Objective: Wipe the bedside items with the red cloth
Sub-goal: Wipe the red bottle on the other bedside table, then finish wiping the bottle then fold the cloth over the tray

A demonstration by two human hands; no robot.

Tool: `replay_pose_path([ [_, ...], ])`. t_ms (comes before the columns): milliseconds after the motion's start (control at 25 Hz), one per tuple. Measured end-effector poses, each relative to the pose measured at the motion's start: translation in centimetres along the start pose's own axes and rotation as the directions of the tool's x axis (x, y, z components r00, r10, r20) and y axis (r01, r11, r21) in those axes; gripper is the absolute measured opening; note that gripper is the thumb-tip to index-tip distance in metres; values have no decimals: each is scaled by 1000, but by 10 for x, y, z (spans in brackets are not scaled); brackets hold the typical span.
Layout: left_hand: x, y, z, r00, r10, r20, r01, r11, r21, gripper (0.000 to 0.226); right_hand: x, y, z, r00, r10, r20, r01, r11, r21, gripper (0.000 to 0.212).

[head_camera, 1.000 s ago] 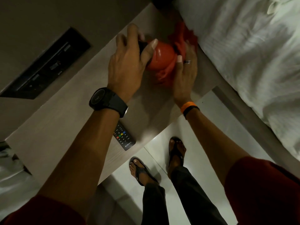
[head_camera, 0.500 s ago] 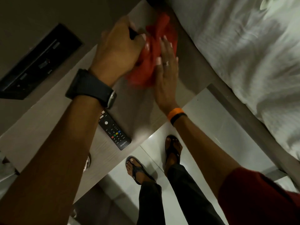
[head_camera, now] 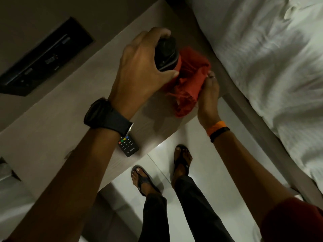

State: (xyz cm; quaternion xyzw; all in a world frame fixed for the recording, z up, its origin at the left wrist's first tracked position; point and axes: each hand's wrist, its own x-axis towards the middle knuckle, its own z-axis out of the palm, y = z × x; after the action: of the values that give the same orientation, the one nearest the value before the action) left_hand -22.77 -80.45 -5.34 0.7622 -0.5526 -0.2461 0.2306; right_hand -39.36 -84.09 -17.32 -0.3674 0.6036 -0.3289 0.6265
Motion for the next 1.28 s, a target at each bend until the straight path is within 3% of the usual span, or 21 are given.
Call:
replay_pose_path([
  [120, -21, -12, 9, 990, -128, -55, 118, 981, -153, 108, -30, -3, -19, 949, 306, -76, -255, 887, 384, 35],
  [200, -48, -23, 21, 949, -302, -86, 259, 908, -329, 103, -53, 1, -26, 901, 431, -44, -356, 794, 492, 36],
  [320, -97, -40, 47, 880, -458, 121, 458, 757, -466, 79, -90, 12, -16, 901, 422, 107, -418, 774, 476, 42],
  [440, -150, -64, 57, 836, -435, 334, 535, 510, -674, 66, -131, 19, 15, 881, 345, 323, -453, 812, 368, 52],
  [560, -204, -90, 36, 819, -513, 258, 446, 285, -848, 65, -179, 19, 56, 811, 286, 510, -467, 841, 271, 44],
  [680, -264, -123, -13, 748, -656, 100, 282, 177, -943, 68, -243, 14, 106, 703, 303, 643, -505, 850, 151, 36],
  [760, -317, -145, -59, 694, -720, 12, 161, 138, -977, 47, -302, 12, 142, 608, 273, 745, -500, 861, 92, 31],
  [840, -373, -164, -108, 598, -796, -94, 113, 199, -973, 25, -363, 12, 178, 636, 188, 749, -331, 943, 44, 27],
  [920, -427, -176, -156, 481, -853, -203, 142, 304, -942, 35, -425, 19, 216, 688, 65, 723, -73, 997, -20, 24],
  [960, -456, -184, -181, 431, -871, -237, 149, 328, -933, 44, -459, 25, 238, 681, 14, 732, 40, 998, -56, 26],
  [1000, -481, -190, -204, 401, -885, -237, 144, 316, -938, 48, -489, 33, 257, 644, -33, 765, 165, 982, -96, 28],
  [1040, -503, -196, -223, 412, -889, -200, 132, 276, -952, 50, -517, 41, 274, 560, -75, 825, 325, 936, -136, 33],
  [1120, -544, -209, -254, 467, -876, -119, 132, 202, -970, 52, -568, 61, 304, 302, -28, 953, 657, 730, -187, 58],
  [1160, -563, -217, -267, 483, -868, -113, 144, 206, -968, 49, -590, 72, 316, 200, 37, 979, 754, 633, -178, 68],
  [1200, -579, -229, -276, 485, -866, -123, 141, 216, -966, 44, -607, 80, 325, 152, 83, 985, 795, 582, -172, 69],
  [1280, -608, -257, -287, 445, -886, -129, 110, 197, -974, 35, -623, 96, 342, 137, 54, 989, 759, 636, -139, 56],
])
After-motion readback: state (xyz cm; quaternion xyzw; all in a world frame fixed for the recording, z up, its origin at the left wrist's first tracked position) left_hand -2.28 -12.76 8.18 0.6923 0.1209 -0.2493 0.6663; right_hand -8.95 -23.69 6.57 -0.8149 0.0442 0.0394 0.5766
